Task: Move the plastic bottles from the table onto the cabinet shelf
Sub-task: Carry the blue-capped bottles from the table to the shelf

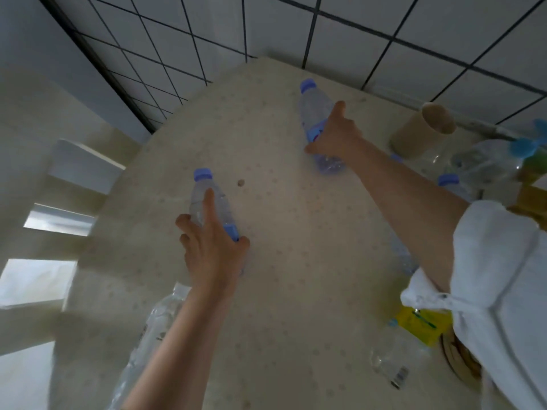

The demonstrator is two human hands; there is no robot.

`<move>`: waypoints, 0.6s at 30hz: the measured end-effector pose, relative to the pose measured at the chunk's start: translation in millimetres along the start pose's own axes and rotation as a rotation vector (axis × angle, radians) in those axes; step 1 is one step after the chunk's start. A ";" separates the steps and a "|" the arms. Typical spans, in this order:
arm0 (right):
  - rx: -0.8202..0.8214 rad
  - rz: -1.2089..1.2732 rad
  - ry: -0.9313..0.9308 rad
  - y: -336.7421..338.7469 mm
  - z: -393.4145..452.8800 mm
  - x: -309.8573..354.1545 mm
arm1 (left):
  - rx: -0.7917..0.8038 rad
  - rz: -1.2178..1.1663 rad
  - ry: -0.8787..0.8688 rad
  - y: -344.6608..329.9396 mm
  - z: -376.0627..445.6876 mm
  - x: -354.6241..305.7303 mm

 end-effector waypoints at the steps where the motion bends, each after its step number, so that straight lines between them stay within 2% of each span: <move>1: 0.014 0.001 -0.004 -0.6 0.3 -0.8 | -0.005 -0.002 -0.001 0.4 -0.8 0.1; 8: -0.019 0.046 -0.011 -5.4 -1.4 -9.1 | -0.022 -0.125 0.056 -0.4 -1.1 6.7; 12: 0.019 0.179 -0.055 -4.5 -8.6 -13.6 | 0.024 -0.197 0.084 4.3 3.8 12.7; 18: 0.074 0.180 0.011 -29.8 -56.8 -23.6 | 0.093 -0.265 0.104 11.9 5.8 14.4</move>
Point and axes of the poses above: each hand's wrist, its own z-axis towards the middle knuckle, its own y-axis out of the back of the hand, x = y × z, the point moved 4 cm from there along z, towards the middle knuckle
